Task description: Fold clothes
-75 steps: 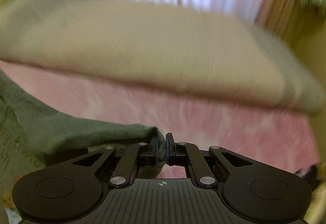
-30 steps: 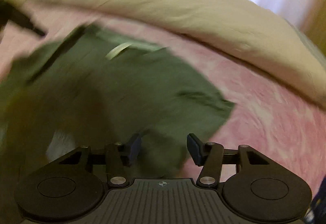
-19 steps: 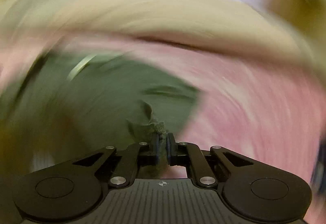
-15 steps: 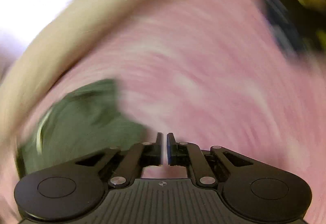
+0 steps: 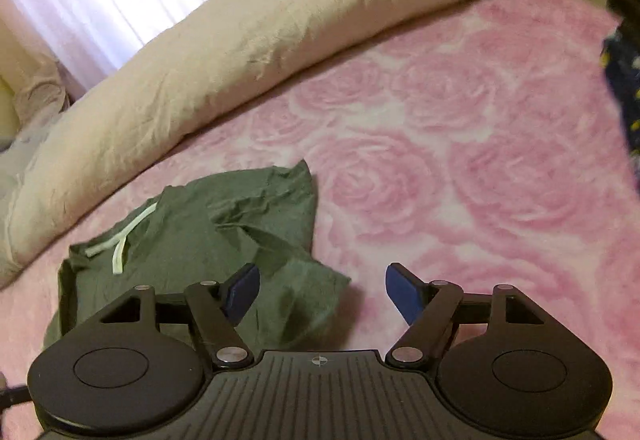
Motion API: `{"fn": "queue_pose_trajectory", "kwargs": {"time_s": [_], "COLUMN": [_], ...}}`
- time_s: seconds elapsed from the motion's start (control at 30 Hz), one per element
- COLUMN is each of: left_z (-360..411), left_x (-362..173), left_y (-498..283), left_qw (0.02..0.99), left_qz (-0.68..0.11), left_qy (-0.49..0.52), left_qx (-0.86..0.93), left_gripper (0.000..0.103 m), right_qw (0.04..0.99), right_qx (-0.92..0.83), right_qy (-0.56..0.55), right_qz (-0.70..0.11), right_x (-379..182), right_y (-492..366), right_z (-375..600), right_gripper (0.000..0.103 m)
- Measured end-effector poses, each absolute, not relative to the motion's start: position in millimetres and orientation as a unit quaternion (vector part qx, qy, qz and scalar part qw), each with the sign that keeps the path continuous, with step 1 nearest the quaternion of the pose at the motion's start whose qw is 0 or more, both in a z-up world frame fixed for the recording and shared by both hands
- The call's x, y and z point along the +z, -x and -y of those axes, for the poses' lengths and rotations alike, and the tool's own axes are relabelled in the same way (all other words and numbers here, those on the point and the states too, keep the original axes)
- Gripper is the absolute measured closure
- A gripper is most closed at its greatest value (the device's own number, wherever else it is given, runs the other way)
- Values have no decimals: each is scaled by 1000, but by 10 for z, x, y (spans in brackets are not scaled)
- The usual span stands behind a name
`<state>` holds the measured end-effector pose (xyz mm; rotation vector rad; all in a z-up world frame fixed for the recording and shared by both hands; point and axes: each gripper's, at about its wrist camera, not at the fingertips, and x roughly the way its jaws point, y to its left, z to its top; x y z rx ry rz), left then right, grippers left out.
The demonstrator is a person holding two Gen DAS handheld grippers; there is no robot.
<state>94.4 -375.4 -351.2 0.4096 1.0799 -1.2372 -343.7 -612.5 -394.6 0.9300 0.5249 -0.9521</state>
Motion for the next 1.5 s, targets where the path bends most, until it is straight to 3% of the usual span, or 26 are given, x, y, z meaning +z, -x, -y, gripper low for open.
{"fn": "queue_pose_trajectory", "kwargs": {"time_s": [0.03, 0.07, 0.1, 0.13, 0.27, 0.5, 0.57, 0.63, 0.67, 0.7, 0.77, 0.87, 1.1, 1.13, 1.17, 1.2, 1.37, 1.43, 1.5], "left_z": [3751, 3746, 3737, 3728, 3684, 3693, 3688, 3670, 3658, 3646, 3629, 3611, 3725, 3758, 3794, 3841, 3977, 3907, 3836], "left_x": [-3515, -3518, -3523, -3529, -3590, -3622, -3610, -3607, -3608, -3607, -3603, -3640, -4043, -4115, -4160, -4140, -3663, -3602, -3541], "left_y": [-968, -991, -1011, -1030, -1077, -911, -838, -791, -776, -759, -695, -508, -73, -77, -107, -201, -1318, -1845, -2371], "left_qw": [663, 664, 664, 665, 669, 673, 669, 667, 668, 668, 669, 651, 576, 568, 565, 577, 752, 806, 846], "left_qz": [-483, -487, -490, -493, -509, -473, -450, -432, -424, -414, -384, -303, -104, -90, -83, -92, -233, -294, -350], "left_qy": [-173, -167, -162, -157, -138, -195, -226, -250, -259, -271, -301, -377, -528, -537, -539, -524, -320, -256, -188], "left_qx": [-545, -543, -541, -538, -524, -535, -547, -553, -554, -555, -561, -585, -615, -618, -619, -619, -527, -445, -356], "left_gripper": [78, 78, 78, 78, 78, 78, 77, 77, 77, 76, 71, 63, 62, 69, 91, 97, 98, 96, 82], "right_qw": [748, 740, 733, 732, 723, 518, 478, 499, 527, 554, 589, 621, 622, 621, 622, 624, 641, 645, 650], "right_qx": [-429, -417, -401, -393, -453, -556, -542, -549, -568, -583, -612, -625, -606, -607, -606, -603, -607, -610, -606], "right_qy": [-445, -468, -493, -503, -495, -649, -692, -669, -627, -583, -496, -406, -448, -448, -448, -448, -414, -400, -391], "right_qz": [-241, -243, -243, -237, -161, -39, -3, -38, -78, -117, -180, -242, -213, -212, -213, -213, -221, -229, -238], "right_x": [-4031, -4112, -4187, -4192, -3979, -4254, -4328, -4234, -4125, -4016, -3850, -3718, -3776, -3772, -3761, -3749, -3596, -3561, -3564], "right_y": [3442, 3462, 3493, 3522, 3742, 4086, 4199, 4208, 4167, 4127, 4017, 3879, 3849, 3830, 3817, 3805, 3829, 3834, 3809], "right_z": [6196, 6262, 6322, 6327, 6020, 5525, 5532, 5600, 5629, 5657, 5658, 5628, 5564, 5557, 5553, 5552, 5614, 5650, 5710], "right_gripper": [37, 76, 96, 100, 101, 100, 99, 98, 82, 58, 24, 24, 24, 24, 24, 24, 24, 24, 24]}}
